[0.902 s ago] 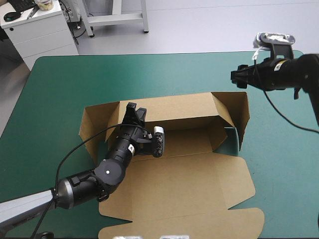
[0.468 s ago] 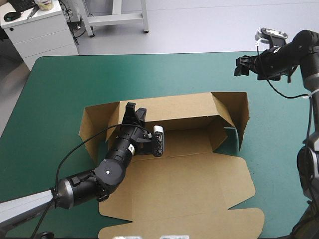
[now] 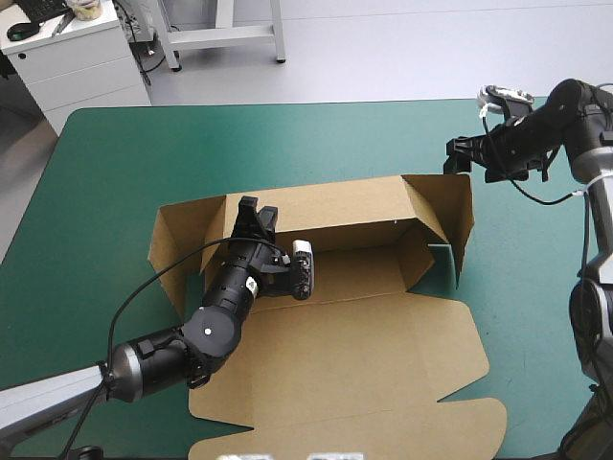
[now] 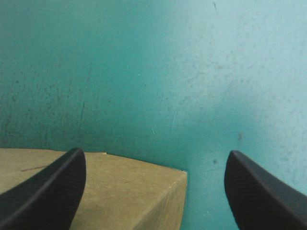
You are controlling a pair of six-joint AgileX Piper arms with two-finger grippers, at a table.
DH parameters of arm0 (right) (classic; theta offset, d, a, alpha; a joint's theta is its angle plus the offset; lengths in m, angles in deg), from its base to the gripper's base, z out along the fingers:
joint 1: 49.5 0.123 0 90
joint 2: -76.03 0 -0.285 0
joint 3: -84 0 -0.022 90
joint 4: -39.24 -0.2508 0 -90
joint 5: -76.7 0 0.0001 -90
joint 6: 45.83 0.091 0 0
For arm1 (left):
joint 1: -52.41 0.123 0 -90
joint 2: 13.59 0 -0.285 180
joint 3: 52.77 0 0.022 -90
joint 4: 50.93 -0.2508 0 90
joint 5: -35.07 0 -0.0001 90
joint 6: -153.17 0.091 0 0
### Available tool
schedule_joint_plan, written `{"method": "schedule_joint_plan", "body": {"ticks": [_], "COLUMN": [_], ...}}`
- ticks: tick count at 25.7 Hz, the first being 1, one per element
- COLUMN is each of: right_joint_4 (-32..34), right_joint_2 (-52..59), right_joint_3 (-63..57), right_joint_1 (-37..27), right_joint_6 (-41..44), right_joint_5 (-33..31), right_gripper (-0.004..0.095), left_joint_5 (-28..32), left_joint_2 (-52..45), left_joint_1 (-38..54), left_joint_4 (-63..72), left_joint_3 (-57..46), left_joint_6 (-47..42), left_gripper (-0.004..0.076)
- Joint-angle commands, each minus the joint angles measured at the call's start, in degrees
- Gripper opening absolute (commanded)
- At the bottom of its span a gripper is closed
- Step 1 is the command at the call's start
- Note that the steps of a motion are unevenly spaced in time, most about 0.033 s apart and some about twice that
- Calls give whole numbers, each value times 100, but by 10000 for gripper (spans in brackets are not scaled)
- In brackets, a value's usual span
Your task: Fold the box
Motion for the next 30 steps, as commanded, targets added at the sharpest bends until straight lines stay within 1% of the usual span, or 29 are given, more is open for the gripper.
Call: {"method": "schedule_joint_plan", "body": {"ticks": [1,5,9,15,19,23,24,26,27,28,29,30], "right_joint_4": [-185,-252,-368,-760,-942,-1157,-1275,-1611,-2029,-2229,-2759,-2943], "right_joint_2": [518,788,1096,1716,2211,2558,2721,2935,3059,3109,3206,3253], "right_joint_3": [-170,-529,-1047,-2114,-2982,-3602,-3880,-4299,-4562,-4659,-4895,-4971], "right_joint_1": [-79,-145,-145,-145,-145,-145,-145,-145,-145,-145,-145,-145], "right_joint_6": [-231,-308,-470,-771,-1078,-1326,-1413,-1678,-2006,-2209,-2624,-2799], "right_joint_5": [-62,17,149,848,1097,1240,1388,1480,1455,1441,1441,1441], "right_gripper": [723,723,724,723,724,724,724,724,724,724,724,724], "left_joint_5": [-271,-233,-6,164,164,164,164,164,164,164,164,164], "left_joint_2": [-142,-142,-142,-142,-142,-142,-142,-142,-142,-142,-142,-142], "left_joint_1": [-33,-33,-33,-33,-33,-33,-33,-33,-33,-33,-33,-33], "left_joint_4": [-526,-526,-526,-526,-526,-526,-526,-526,-526,-526,-526,-526], "left_joint_3": [129,129,129,129,129,129,129,129,129,129,129,129], "left_joint_6": [-18,-18,-18,-18,-18,-18,-18,-18,-18,-18,-18,-18], "left_gripper": [-10,-10,-10,-10,-10,-10,-10,-10,-10,-10,-10,-10]}}
